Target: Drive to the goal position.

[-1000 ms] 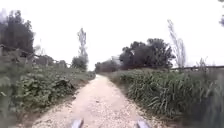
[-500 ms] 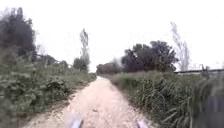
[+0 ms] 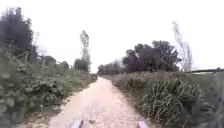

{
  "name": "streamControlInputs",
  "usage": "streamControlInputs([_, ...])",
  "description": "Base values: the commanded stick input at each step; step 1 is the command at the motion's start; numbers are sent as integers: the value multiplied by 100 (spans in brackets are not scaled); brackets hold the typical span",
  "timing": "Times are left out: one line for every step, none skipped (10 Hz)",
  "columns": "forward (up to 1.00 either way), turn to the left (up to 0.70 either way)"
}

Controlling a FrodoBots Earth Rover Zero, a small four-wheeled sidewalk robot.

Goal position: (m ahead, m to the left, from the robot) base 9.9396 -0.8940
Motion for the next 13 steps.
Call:
streamControlInputs([70, 0])
streamControlInputs([70, 0])
streamControlInputs([70, 0])
streamControlInputs([70, 0])
streamControlInputs([70, 0])
streamControlInputs([70, 0])
streamControlInputs([70, 0])
streamControlInputs([70, 0])
streamControlInputs([70, 0])
streamControlInputs([70, 0])
streamControlInputs([70, 0])
streamControlInputs([70, 0])
streamControlInputs([70, 0])
